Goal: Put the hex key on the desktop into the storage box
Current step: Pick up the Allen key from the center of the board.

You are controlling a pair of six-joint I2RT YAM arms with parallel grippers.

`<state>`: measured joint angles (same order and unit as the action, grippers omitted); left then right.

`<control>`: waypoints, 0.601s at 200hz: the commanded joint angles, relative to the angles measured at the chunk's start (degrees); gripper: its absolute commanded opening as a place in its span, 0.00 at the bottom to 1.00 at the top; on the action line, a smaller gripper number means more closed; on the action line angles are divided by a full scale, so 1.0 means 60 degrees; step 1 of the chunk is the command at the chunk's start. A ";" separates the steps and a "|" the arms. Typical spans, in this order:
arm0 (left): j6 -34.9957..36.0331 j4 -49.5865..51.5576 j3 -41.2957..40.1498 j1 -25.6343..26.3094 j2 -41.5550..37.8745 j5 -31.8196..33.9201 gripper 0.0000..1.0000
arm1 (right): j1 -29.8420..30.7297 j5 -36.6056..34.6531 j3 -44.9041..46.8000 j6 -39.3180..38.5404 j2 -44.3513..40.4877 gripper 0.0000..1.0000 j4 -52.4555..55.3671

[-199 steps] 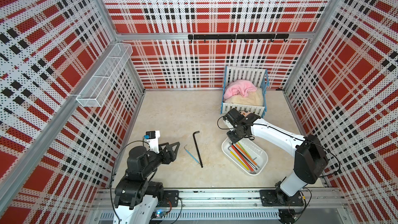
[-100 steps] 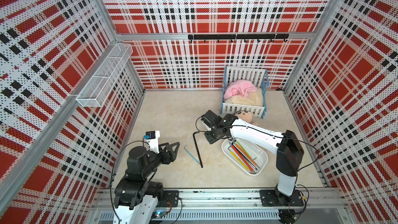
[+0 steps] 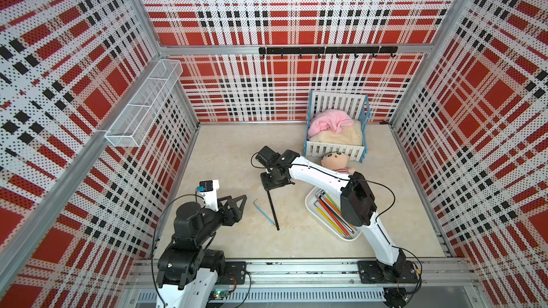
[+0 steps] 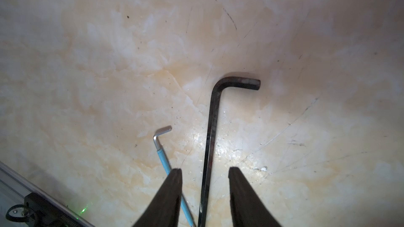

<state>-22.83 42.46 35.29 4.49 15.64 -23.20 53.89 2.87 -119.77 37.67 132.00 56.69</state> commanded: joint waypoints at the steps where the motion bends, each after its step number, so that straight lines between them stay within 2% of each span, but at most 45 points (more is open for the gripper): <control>1: 0.0099 -0.0188 -0.0051 -0.0119 -0.0100 -0.0015 0.76 | 0.0093 0.0297 -0.0362 0.0477 0.0457 0.41 0.0524; 45: 0.0128 -0.0188 -0.0051 -0.0200 -0.0044 -0.0058 0.76 | 0.0231 0.0433 -0.0494 0.0429 0.1050 0.40 0.0353; 120: 0.0141 -0.0190 -0.0055 -0.0251 -0.0005 -0.0074 0.76 | 0.0295 -0.0519 -0.1135 0.0319 0.1932 0.35 0.0607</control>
<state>-22.81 42.46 35.29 3.70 15.66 -23.31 55.05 2.92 -124.36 39.72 141.21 59.02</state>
